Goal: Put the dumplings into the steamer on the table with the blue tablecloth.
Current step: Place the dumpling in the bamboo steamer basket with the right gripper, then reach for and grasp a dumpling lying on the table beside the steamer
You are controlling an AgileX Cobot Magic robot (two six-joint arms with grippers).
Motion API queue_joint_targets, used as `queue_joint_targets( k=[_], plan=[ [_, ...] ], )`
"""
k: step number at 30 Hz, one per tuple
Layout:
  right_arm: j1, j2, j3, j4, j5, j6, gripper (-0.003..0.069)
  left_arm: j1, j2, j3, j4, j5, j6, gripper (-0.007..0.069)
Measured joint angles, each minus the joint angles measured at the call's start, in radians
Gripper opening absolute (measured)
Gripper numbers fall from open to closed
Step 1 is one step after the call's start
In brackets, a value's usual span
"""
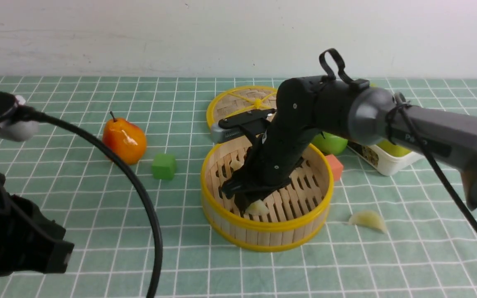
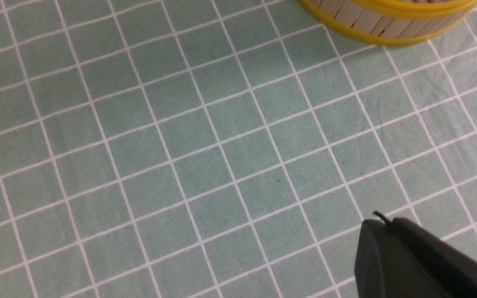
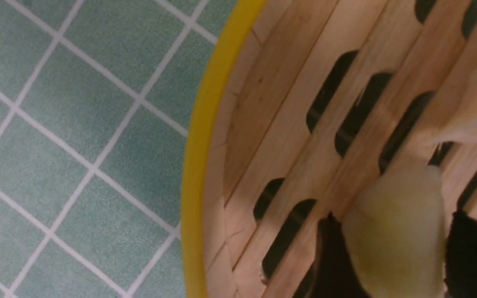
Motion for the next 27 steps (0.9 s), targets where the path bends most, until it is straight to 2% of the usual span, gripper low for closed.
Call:
queue_joint_targets(
  k=[3, 5, 8, 11, 14, 17, 21, 27],
  plan=[
    [0.0, -0.002, -0.033, -0.031, 0.064, 0.0, 0.0468, 0.0, 0.0, 0.011, 0.012, 0.0, 0.0, 0.0003],
    [-0.002, -0.024, -0.073, -0.06, 0.176, 0.0, 0.0511, 0.0, 0.0, 0.011, 0.018, 0.0, 0.0, 0.0004],
    [-0.006, -0.082, -0.08, -0.1, 0.285, -0.015, 0.0517, 0.0, 0.0, 0.011, 0.022, -0.001, 0.0, 0.0006],
    [-0.022, -0.175, -0.03, -0.12, 0.298, -0.052, 0.0505, 0.0, 0.0, 0.011, 0.022, -0.001, 0.0, 0.0007],
    [-0.087, -0.31, 0.115, -0.138, 0.306, -0.111, 0.0466, 0.0, 0.0, 0.011, 0.022, -0.001, 0.0, 0.0012],
    [-0.169, -0.363, 0.231, -0.147, 0.298, -0.146, 0.0442, 0.0, 0.0, 0.011, 0.022, -0.002, 0.0, 0.0015],
    [-0.289, -0.354, 0.356, -0.16, 0.18, -0.215, 0.043, 0.0, 0.0, 0.011, 0.022, -0.003, 0.0, 0.0017],
    [-0.313, -0.244, 0.403, -0.16, 0.025, -0.324, 0.0429, 0.0, 0.0, 0.011, 0.022, -0.004, 0.001, 0.002]
  ],
)
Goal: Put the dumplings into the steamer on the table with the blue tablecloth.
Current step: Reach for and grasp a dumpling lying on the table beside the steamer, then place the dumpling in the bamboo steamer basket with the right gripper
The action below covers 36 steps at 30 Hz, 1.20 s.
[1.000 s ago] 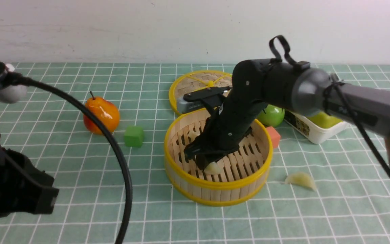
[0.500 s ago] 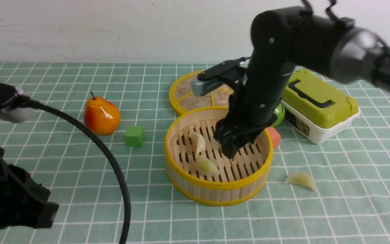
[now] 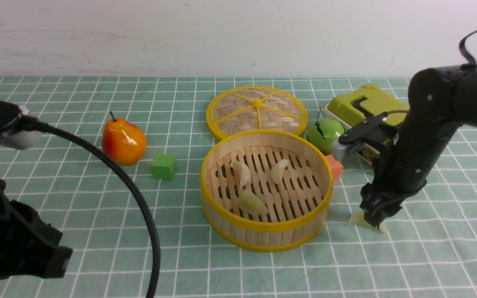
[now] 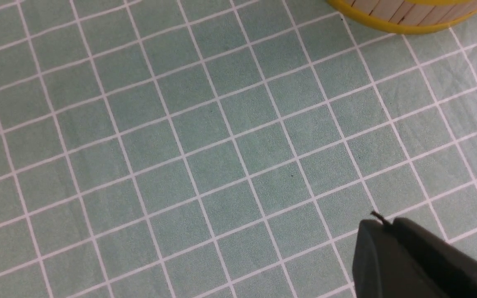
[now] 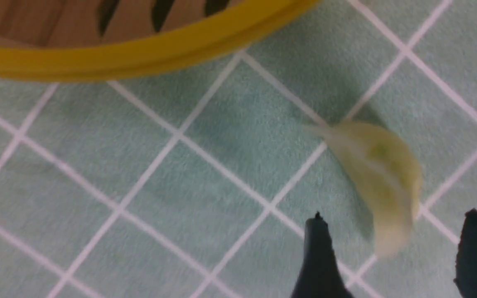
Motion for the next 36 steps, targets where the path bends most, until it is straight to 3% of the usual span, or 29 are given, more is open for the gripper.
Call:
queue_joint_targets(
  k=[5, 7, 8, 9, 10, 18, 24, 30, 36],
  plan=[
    [0.0, 0.077, 0.001, -0.006, -0.096, -0.018, 0.0406, 0.0, 0.0, 0.0, 0.0, -0.002, 0.0, 0.0025],
    [0.0, 0.084, 0.0, -0.007, -0.1, -0.007, 0.0314, 0.0, 0.0, 0.0, 0.0, -0.002, 0.001, 0.0028],
    [0.0, 0.084, 0.0, -0.008, -0.1, -0.007, 0.0314, 0.0, 0.0, 0.0, 0.0, -0.002, 0.001, 0.0028],
    [0.002, 0.082, 0.0, -0.014, -0.1, 0.004, 0.0223, 0.0, 0.0, 0.0, 0.0, -0.002, 0.001, 0.0028],
    [0.003, 0.079, 0.0, -0.02, -0.1, 0.006, 0.0199, 0.0, 0.0, 0.0, 0.0, -0.002, 0.001, 0.0029],
    [0.064, -0.042, -0.166, -0.022, 0.066, 0.088, 0.0209, 0.0, 0.0, 0.0, 0.0, -0.008, 0.003, 0.0038],
    [0.186, -0.022, -0.246, 0.024, -0.067, 0.191, 0.0209, 0.0, 0.0, 0.0, 0.0, -0.032, 0.003, 0.0039],
    [0.219, 0.122, -0.247, 0.022, -0.106, 0.251, 0.0217, 0.0, -0.027, 0.001, 0.0, -0.028, 0.003, 0.0039],
    [0.224, 0.161, -0.265, 0.027, -0.073, 0.283, 0.0382, 0.0, -0.116, 0.075, 0.0, -0.044, 0.003, 0.0046]
  ],
)
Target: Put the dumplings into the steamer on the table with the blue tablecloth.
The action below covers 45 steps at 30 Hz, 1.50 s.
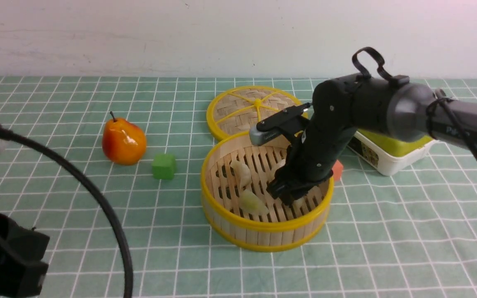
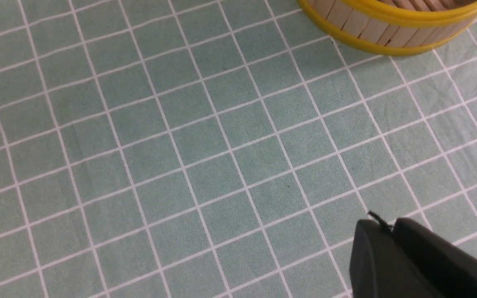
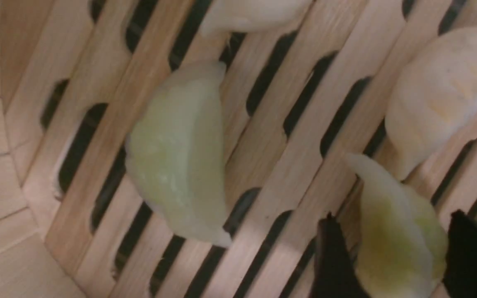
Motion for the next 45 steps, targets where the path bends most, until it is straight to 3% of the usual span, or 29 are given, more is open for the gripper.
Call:
queue_joint_targets(
  k=[5, 8, 15, 18, 28, 36, 45],
  plan=[
    [0.0, -0.051, -0.042, 0.031, 0.092, 0.011, 0.0428, 0.0, -0.107, 0.105, 0.0, -0.046, -0.002, 0.0049],
    [0.0, -0.164, -0.032, 0.06, 0.113, 0.008, 0.0376, 0.0, -0.211, 0.181, 0.004, -0.106, -0.035, 0.0051],
    [0.0, -0.54, 0.235, 0.1, -0.046, -0.021, 0.0048, 0.0, -0.545, 0.373, 0.016, -0.261, -0.184, 0.0057],
    [0.0, -0.677, 0.37, 0.134, -0.164, -0.03, -0.0015, 0.0, -0.624, 0.415, 0.019, -0.279, -0.198, 0.0057],
    [0.0, -1.081, 0.749, 0.166, -0.496, -0.038, -0.0021, 0.0, -0.674, 0.425, 0.026, -0.28, -0.204, 0.0068],
    [0.0, -1.325, 0.863, 0.166, -0.508, -0.038, -0.0018, 0.0, -0.674, 0.425, 0.026, -0.28, -0.204, 0.0077],
    [0.0, -1.4, 0.864, 0.167, -0.456, -0.038, -0.0011, 0.0, -0.674, 0.425, 0.027, -0.28, -0.204, 0.0087]
  ],
)
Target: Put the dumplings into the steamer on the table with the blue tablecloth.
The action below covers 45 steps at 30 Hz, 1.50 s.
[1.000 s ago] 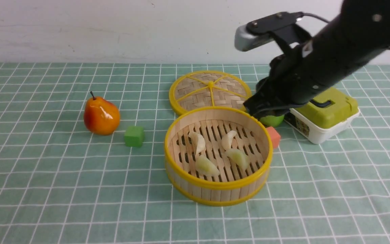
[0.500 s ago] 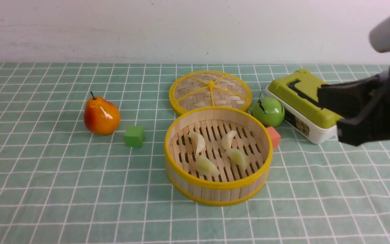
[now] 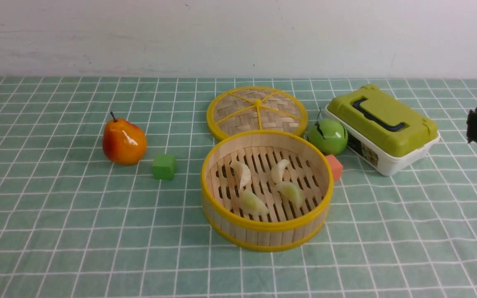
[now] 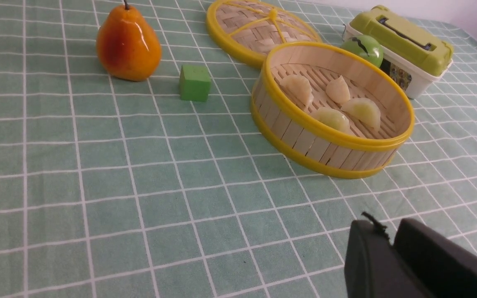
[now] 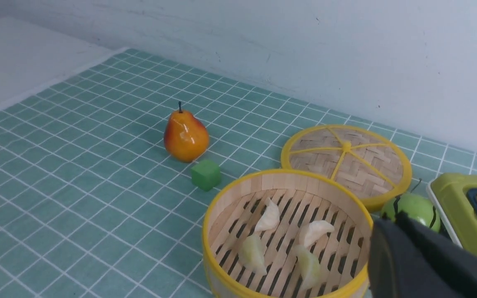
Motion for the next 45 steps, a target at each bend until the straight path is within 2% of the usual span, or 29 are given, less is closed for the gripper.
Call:
queue_joint_targets(
  k=[11, 17, 19, 20, 23, 27, 32, 37, 45],
  plan=[
    [0.0, 0.002, 0.013, 0.0, -0.002, 0.0, -0.0008, 0.0, 0.0, 0.0, 0.0, 0.0, 0.0, 0.0091],
    [-0.021, -0.099, 0.226, -0.04, -0.189, 0.0, -0.0022, 0.0, 0.0, 0.0, 0.0, 0.0, 0.0, 0.0092],
    [-0.054, -0.165, 0.322, -0.044, -0.257, 0.0, -0.0022, 0.0, 0.0, 0.0, 0.0, 0.0, 0.0, 0.0092],
    [-0.124, -0.262, 0.438, -0.048, -0.312, 0.0, -0.0022, 0.0, 0.0, 0.0, 0.001, 0.0, 0.0, 0.0092],
    [-0.234, -0.382, 0.562, -0.07, -0.333, 0.0, -0.0022, 0.0, 0.0, 0.0, 0.001, 0.0, 0.0, 0.0092],
    [-0.389, -0.558, 0.713, -0.098, -0.325, 0.018, -0.0022, 0.0, 0.0, 0.0, 0.002, 0.0, 0.0, 0.0092],
    [-0.536, -0.699, 0.828, -0.149, -0.233, 0.159, -0.0022, 0.0, 0.0, 0.0, 0.002, 0.001, 0.0, 0.0092],
    [-0.55, -0.714, 0.835, -0.224, -0.103, 0.275, -0.0022, 0.0, 0.0, 0.0, 0.002, 0.001, 0.0, 0.0098],
    [-0.499, -0.714, 0.833, -0.266, -0.059, 0.306, -0.0022, 0.0, 0.0, 0.001, 0.002, 0.001, 0.0, 0.0108]
  ],
)
